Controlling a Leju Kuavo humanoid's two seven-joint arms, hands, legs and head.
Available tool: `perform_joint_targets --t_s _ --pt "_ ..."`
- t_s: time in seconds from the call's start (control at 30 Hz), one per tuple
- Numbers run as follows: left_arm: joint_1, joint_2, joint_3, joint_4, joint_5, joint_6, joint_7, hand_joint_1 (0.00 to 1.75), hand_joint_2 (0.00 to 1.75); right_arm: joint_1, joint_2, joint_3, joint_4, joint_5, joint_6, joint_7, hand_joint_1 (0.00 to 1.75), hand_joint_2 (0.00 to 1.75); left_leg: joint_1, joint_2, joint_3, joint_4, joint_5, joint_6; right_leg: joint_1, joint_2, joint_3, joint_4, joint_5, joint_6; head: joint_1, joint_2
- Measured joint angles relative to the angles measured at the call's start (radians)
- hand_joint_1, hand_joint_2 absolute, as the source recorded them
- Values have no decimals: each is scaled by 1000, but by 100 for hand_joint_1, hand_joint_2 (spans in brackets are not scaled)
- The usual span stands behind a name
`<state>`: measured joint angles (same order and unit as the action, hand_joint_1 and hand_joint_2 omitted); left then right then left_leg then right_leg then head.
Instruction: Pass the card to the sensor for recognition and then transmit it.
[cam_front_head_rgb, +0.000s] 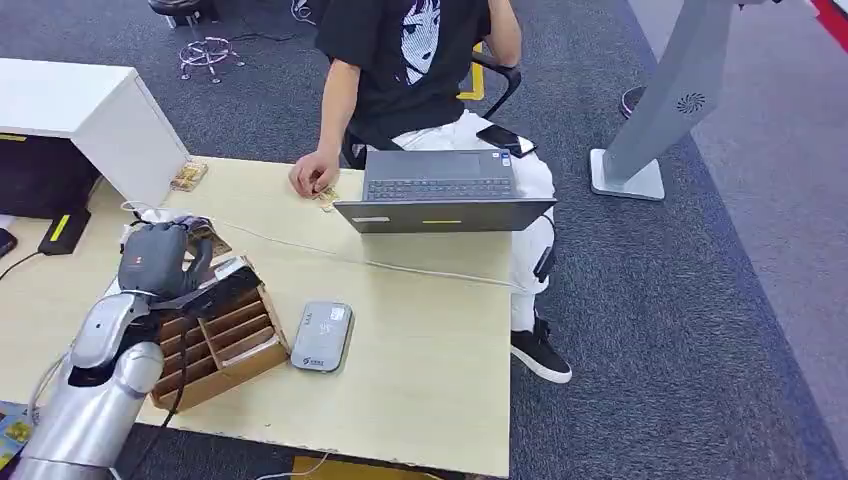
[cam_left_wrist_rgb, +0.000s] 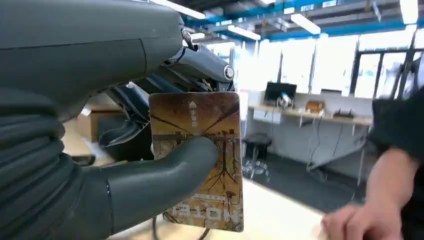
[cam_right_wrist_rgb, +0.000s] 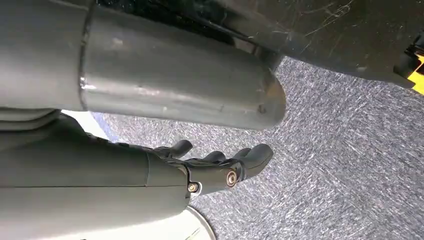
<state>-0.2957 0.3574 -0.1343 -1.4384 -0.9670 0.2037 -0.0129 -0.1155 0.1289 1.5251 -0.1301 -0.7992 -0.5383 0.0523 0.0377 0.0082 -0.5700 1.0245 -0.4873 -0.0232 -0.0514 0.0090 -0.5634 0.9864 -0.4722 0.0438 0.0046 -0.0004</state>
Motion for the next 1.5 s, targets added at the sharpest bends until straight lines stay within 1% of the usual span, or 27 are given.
perform_joint_targets --t_s 0.2,0.3,0.43,0.57,0.67,0.77,0.87,0.93,1.0,1.13,1.3,1.4,1.43,1.47,1.5 --pt "-6 0 15 -130 -8 29 -17 175 175 0 0 0 0 -1 0 -3 0 0 0 0 0 0 0 0 0 0 0 0 0 0 0 0" --pt "-7 0 18 -185 -37 50 -17 175 175 0 0 0 0 -3 0 -9 0 0 0 0 0 0 0 0 0 0 0 0 0 0 0 0" --pt "6 2 29 -217 -95 85 3 175 175 1 0 0 0 -16 0 -11 0 0 0 0 0 0 0 0 0 0 0 0 0 0 0 0" --pt "55 -2 41 -220 -200 159 40 175 175 2 0 0 0 -14 1 -11 0 0 0 0 0 0 0 0 0 0 0 0 0 0 0 0" --pt "88 -9 67 -201 -256 213 61 175 175 2 0 0 0 -10 1 -10 0 0 0 0 0 0 0 0 0 0 0 0 0 0 0 0" --pt "105 -18 98 -145 -302 283 76 175 175 1 0 0 0 11 2 -7 0 0 0 0 0 0 0 0 0 0 0 0 0 0 0 0" --pt "120 -30 137 -86 -317 356 79 175 175 1 -1 0 0 24 11 -8 0 0 0 0 0 0 0 0 0 0 0 0 0 0 0 0" --pt "126 -37 164 -48 -319 388 78 175 175 1 -1 0 0 24 12 -8 0 0 0 0 0 0 0 0 0 0 0 0 0 0 0 0" --pt "131 -42 187 -19 -318 403 77 175 175 2 -2 0 0 24 12 -8 0 0 0 0 0 0 0 0 0 0 0 0 0 0 0 0" --pt "133 -51 214 25 -317 407 76 175 175 2 -2 0 0 30 14 -8 0 0 0 0 0 0 0 0 0 0 0 0 0 0 0 0" --pt "133 -61 230 48 -314 410 74 175 175 2 -3 0 0 36 12 -7 0 0 0 0 0 0 0 0 0 0 0 0 0 0 0 0" --pt "133 -69 236 59 -293 412 61 175 175 2 -4 0 0 34 11 -7 0 0 0 1 0 0 0 0 0 0 0 0 0 0 0 0" --pt "132 -72 238 61 -277 413 51 31 175 2 -4 0 0 31 11 -7 0 0 0 1 0 0 0 0 0 1 0 0 0 0 0 0" --pt "132 -75 240 61 -256 415 36 0 175 2 -4 0 0 26 10 -7 0 0 0 1 0 0 0 0 0 1 0 0 0 0 0 0" --pt "131 -79 245 62 -226 418 18 0 175 2 -4 0 0 24 10 -7 0 0 0 1 0 0 0 0 0 1 0 0 0 0 0 0"
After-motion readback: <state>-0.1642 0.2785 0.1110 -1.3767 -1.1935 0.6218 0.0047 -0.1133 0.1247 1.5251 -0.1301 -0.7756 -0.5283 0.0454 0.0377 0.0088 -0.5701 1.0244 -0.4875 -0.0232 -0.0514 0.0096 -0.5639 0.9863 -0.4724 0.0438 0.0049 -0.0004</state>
